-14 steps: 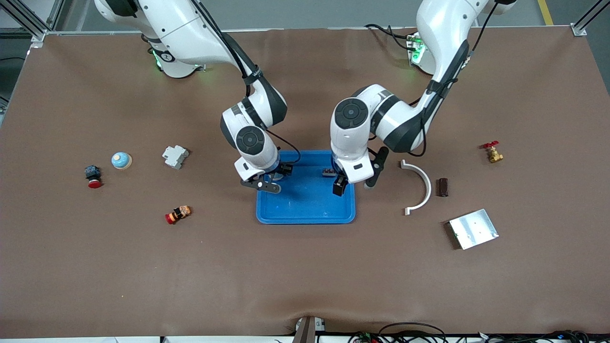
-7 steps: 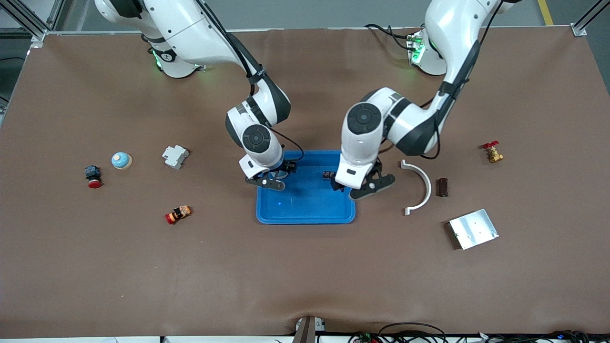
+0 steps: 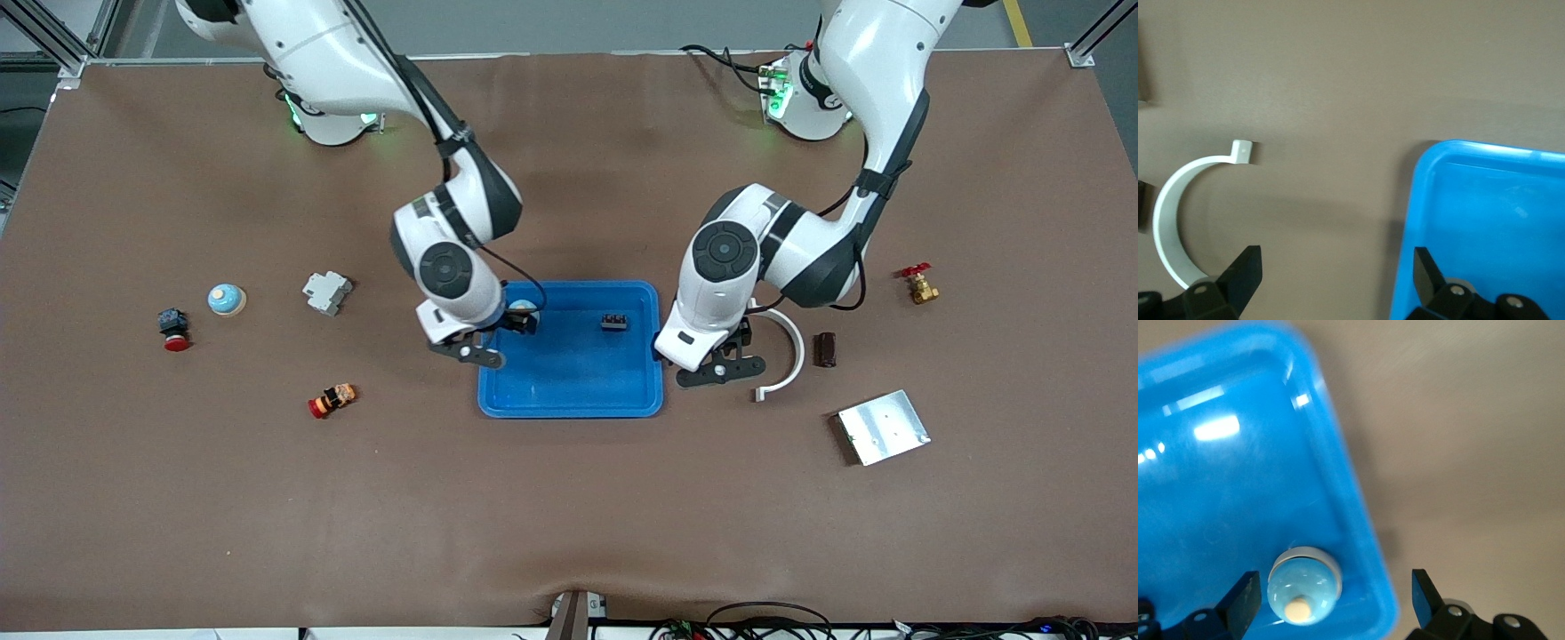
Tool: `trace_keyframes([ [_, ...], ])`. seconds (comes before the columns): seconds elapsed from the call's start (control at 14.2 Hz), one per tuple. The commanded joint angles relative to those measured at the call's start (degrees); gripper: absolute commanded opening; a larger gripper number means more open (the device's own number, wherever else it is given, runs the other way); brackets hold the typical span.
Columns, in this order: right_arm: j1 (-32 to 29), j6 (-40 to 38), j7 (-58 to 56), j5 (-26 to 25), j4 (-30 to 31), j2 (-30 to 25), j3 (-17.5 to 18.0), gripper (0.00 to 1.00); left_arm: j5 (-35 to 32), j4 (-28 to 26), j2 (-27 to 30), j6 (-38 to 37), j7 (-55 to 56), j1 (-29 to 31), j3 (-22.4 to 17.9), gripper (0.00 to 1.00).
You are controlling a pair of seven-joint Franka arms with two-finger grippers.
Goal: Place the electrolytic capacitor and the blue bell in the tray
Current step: 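Move the left gripper to the second capacitor while the right gripper reaches the bell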
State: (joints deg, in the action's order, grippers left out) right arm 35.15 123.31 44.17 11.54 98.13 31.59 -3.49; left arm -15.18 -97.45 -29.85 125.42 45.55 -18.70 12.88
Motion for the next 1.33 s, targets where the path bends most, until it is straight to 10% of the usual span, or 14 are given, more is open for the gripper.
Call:
trace_keyframes([
  [0.0, -4.46, -5.87, -1.63, -0.11, 1.8, -5.65, 0.33, 1.0, 0.07, -6.34, 5.32, 0.7, -5.81, 4.71, 0.48, 1.0],
  [0.7, -26.7, -11.95, -30.36, -10.05, 9.79, -11.55, -1.08, 1.0, 0.68, -22.59, 13.32, 11.83, -25.41, 34.14, 16.64, 1.0],
  [1.26, -44.17, 6.74, -51.15, -15.76, 25.96, -13.4, -1.25, 1.0, 0.07, -31.22, 12.54, 23.55, -40.53, 43.57, 17.18, 1.0],
])
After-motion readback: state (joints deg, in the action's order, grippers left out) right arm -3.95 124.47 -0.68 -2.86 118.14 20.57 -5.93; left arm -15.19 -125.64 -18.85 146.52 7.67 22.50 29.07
